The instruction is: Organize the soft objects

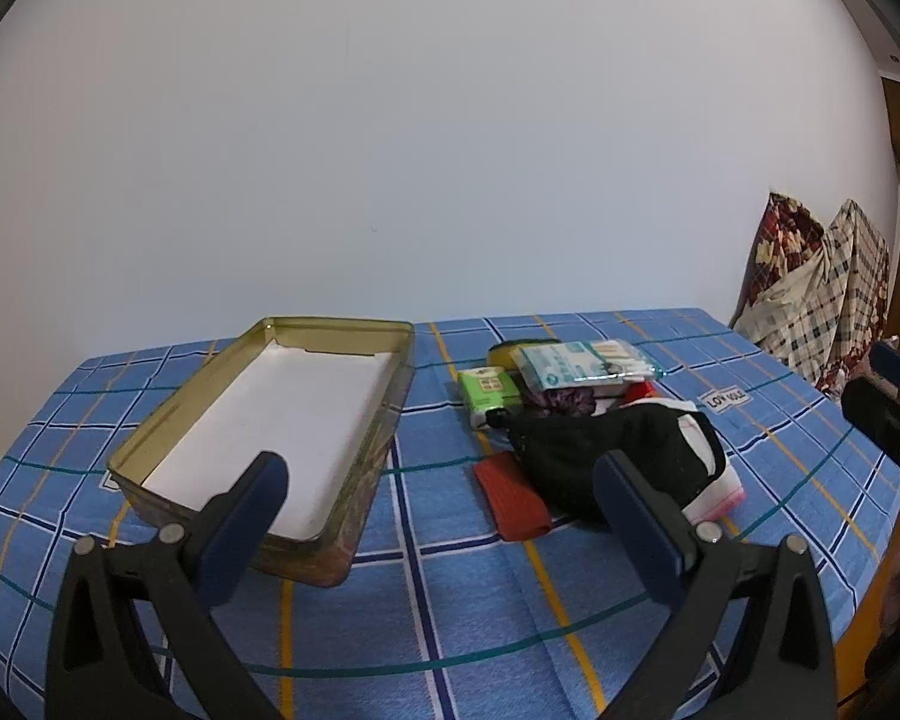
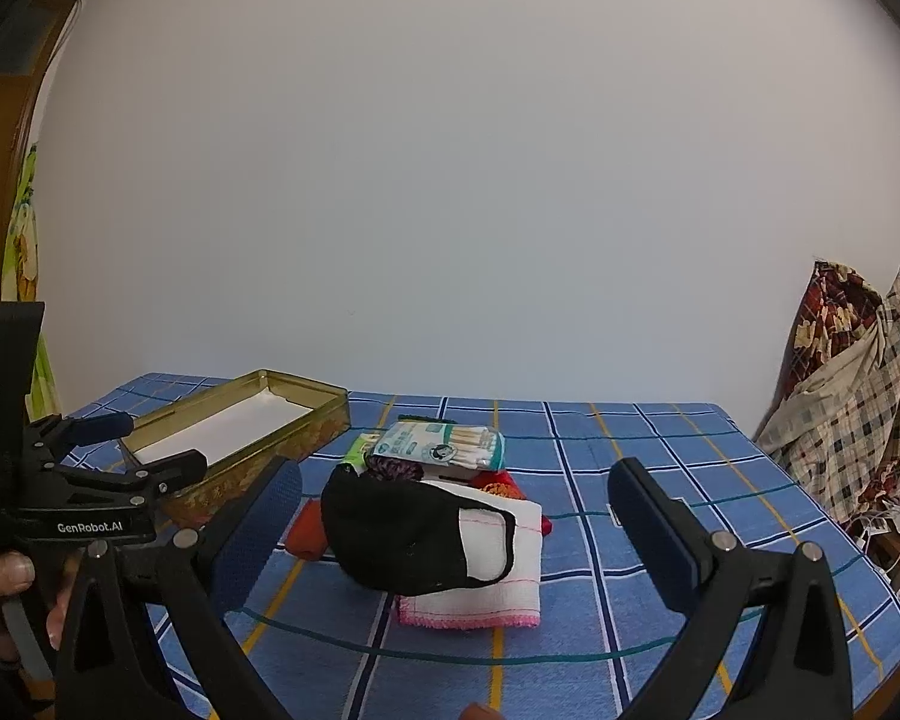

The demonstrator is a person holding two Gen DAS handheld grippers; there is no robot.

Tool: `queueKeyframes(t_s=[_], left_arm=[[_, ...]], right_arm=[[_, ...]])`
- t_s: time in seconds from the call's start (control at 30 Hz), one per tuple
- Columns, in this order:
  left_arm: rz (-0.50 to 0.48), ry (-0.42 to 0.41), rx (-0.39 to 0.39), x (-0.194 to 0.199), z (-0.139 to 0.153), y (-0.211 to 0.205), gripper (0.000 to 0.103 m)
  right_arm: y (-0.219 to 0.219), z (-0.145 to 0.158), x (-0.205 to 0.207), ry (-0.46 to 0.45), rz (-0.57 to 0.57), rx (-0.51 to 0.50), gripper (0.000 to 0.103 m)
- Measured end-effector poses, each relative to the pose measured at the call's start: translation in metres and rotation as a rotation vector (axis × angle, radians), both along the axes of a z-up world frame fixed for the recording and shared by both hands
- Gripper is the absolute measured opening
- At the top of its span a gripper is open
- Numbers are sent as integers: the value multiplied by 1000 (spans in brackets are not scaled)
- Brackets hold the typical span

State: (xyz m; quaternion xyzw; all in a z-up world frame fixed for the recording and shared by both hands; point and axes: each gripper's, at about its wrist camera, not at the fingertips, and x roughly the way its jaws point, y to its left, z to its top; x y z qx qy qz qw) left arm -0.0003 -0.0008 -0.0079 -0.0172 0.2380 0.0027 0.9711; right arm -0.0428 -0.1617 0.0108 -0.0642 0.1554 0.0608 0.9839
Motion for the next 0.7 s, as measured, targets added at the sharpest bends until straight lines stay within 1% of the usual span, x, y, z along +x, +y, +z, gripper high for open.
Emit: queueKeyframes(t_s=[0.7], left_arm=[[0, 3, 4, -3, -5, 0, 103]], right_arm=[[-2, -5, 1, 3, -6, 9, 103]])
